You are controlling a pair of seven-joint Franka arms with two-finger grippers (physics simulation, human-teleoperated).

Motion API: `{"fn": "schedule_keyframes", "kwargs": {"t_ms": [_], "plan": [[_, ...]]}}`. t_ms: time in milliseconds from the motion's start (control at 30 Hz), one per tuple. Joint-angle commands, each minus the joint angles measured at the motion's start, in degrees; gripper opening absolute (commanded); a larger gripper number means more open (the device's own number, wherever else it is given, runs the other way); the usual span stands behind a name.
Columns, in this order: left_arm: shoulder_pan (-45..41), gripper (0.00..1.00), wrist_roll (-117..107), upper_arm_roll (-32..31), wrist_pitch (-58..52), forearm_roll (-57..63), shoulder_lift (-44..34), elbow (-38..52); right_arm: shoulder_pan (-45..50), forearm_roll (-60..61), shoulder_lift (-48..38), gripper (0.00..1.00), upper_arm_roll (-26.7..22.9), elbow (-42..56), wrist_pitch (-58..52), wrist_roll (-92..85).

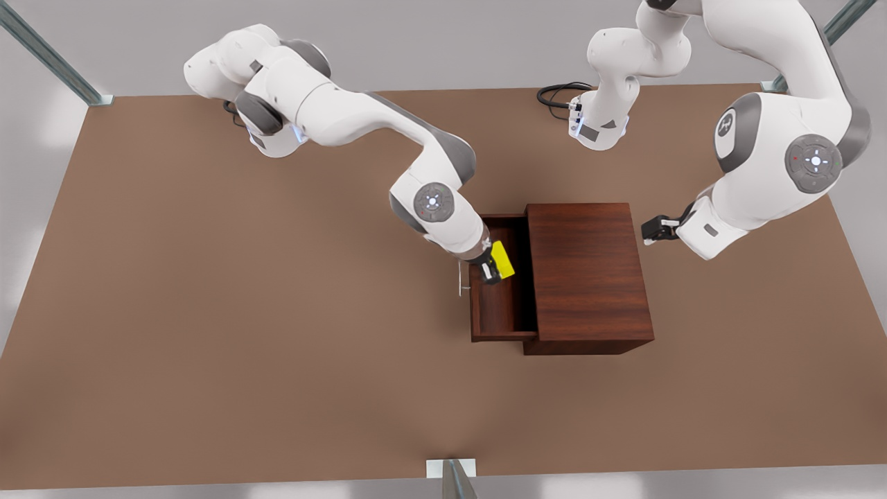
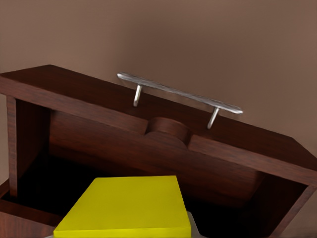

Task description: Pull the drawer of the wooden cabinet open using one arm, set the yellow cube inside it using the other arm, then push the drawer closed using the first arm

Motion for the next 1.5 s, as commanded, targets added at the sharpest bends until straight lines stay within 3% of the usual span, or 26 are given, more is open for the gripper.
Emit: {"fn": "schedule_keyframes", "kwargs": {"t_ms": [0, 133, 200, 300, 333, 367, 400, 533, 600, 667, 733, 800, 900, 967, 1000, 1100, 1467], "plan": [[-0.03, 1.0, 2.69, -0.01, -0.05, 0.35, -0.11, -0.07, 1.03, 0.26, 0.94, 0.57, -0.48, 0.62, 0.76, 28.02], [-0.03, 1.0, -1.26, -0.1, -0.05, 0.09, -0.37, -0.33, 3.32, 0.17, 3.93, 0.58, -2.41, 3.08, 0.76, 28.55], [-0.38, 1.0, -13.56, -0.45, -0.05, 0.0, -0.37, -0.42, 3.67, 0.08, 4.02, 1.0, -2.94, 3.08, 0.76, 27.93], [-0.38, 1.0, -30.96, -0.27, -1.98, -0.09, -0.19, -1.03, 3.58, -0.1, 3.66, 1.0, -3.55, 3.08, -0.38, 27.85], [-0.38, 0.7, -36.06, -0.36, -1.9, -0.35, -0.11, -1.39, 2.97, -0.27, 2.52, 1.0, -4.26, 3.08, -2.22, 27.76], [-0.03, 0.29, -43.09, -0.1, -1.2, -3.06, -0.02, -1.3, 0.07, -1.06, -0.11, 1.0, -4.43, 3.08, -6.53, 25.48], [0.5, 0.12, -51.53, 0.08, -0.84, -6.33, 0.16, -1.3, -3.7, -0.97, -3.36, 1.0, -4.26, 3.08, -12.76, 18.81], [-4.85, 0.17, -81.75, -0.54, 1.7, -6.24, 2.88, -1.12, -24.35, -0.97, -9.43, 1.0, -0.48, 3.08, -30.51, -12.72], [-10.04, 0.17, -96.36, -0.54, 4.96, -5.8, 4.73, -1.3, -32.97, -5.36, -13.03, 1.0, -0.3, 2.38, -34.93, -38.39], [-14.7, 0.17, -106.47, -0.54, 7.51, -5.27, 6.4, -1.3, -40.71, -8.88, -16.02, 1.0, -1.09, -3.24, -32.47, -74.86], [-19.44, 0.17, -115.52, -0.54, 8.03, -4.13, 8.15, -1.3, -40.28, -8.71, -26.12, 1.0, -8.21, -22.66, -21.92, -101.24], [-24.45, 0.18, -125.63, -0.54, 10.41, -4.04, 10.0, -0.77, -33.52, -8.71, -32.72, 1.0, -18.75, -34.0, -23.59, -123.23], [-29.82, 0.19, -136.79, -0.45, 13.66, -3.96, 13.78, 1.33, -32.89, -10.12, -33.95, 1.0, -19.99, -39.45, -28.42, -121.57], [-31.58, 0.19, -143.12, -0.45, 16.64, -3.25, 17.12, 4.68, -32.89, -10.12, -43.7, 1.0, -20.25, -56.49, -16.57, -121.48], [-32.54, 0.18, -144.62, -0.45, 18.66, -3.34, 18.09, 5.12, -32.98, -10.12, -44.76, 1.0, -20.43, -57.65, -15.68, -121.39], [-35.44, 0.19, -147.08, -0.27, 25.87, -3.16, 20.37, 5.12, -32.98, -10.12, -44.15, 1.0, -20.52, -57.21, -15.15, -120.6], [-39.23, 0.19, -148.66, 1.49, 34.93, 1.14, 27.93, 4.85, -32.98, -10.12, -43.36, 1.0, -20.43, -56.51, -15.5, -120.43]]}}
